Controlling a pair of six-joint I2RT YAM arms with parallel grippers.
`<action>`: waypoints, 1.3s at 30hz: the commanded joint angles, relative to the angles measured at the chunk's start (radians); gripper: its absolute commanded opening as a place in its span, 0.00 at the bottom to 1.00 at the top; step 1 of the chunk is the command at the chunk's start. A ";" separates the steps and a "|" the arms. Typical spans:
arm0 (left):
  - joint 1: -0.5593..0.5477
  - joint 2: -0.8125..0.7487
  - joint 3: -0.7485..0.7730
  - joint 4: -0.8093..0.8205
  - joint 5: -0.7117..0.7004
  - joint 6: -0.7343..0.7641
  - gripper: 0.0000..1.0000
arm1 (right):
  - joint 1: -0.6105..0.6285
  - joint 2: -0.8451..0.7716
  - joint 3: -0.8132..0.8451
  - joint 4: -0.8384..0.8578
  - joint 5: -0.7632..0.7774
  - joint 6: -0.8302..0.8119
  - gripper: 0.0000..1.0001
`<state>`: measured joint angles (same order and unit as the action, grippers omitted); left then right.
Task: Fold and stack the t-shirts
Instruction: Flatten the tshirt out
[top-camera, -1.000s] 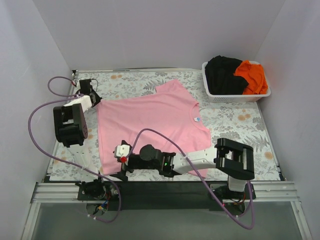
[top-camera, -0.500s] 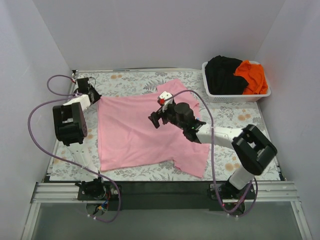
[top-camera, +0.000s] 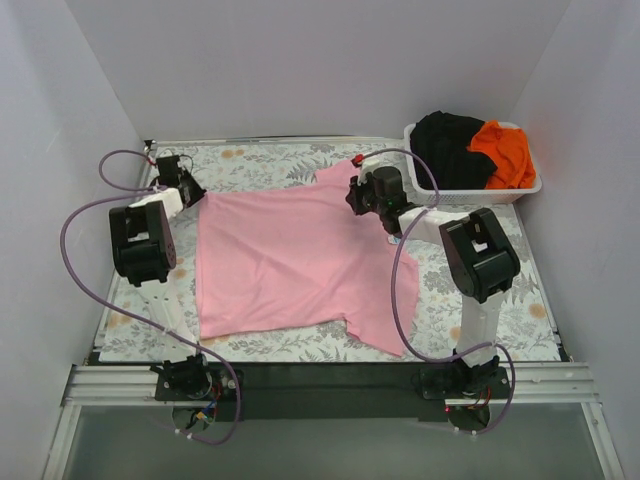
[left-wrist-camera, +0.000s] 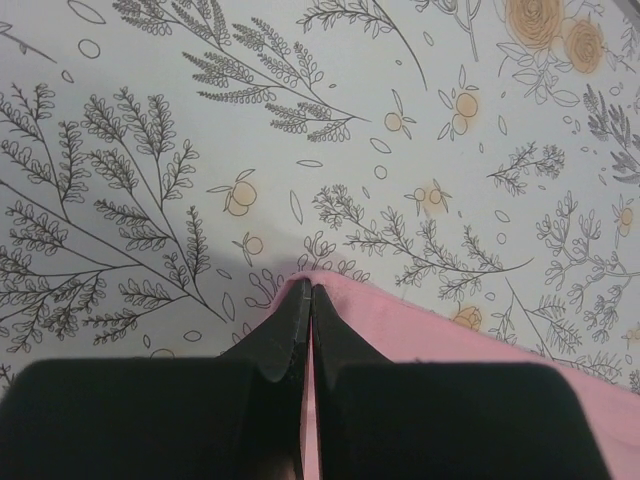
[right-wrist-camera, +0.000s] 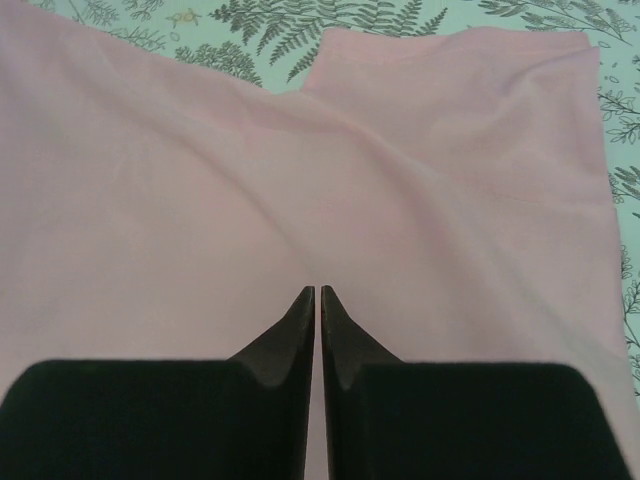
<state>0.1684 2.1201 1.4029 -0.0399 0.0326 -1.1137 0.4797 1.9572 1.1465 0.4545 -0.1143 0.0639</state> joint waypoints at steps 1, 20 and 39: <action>0.003 0.011 0.050 0.021 0.035 0.008 0.00 | -0.035 0.028 0.064 -0.029 -0.019 0.028 0.01; -0.069 0.061 0.108 0.034 0.044 0.022 0.00 | -0.110 0.174 0.225 -0.341 0.110 0.039 0.01; -0.118 0.175 0.301 -0.034 -0.003 0.032 0.00 | -0.184 0.241 0.355 -0.407 0.058 0.036 0.01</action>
<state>0.0563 2.2967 1.6531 -0.0433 0.0597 -1.0962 0.3012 2.1708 1.4578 0.0921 -0.0341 0.1101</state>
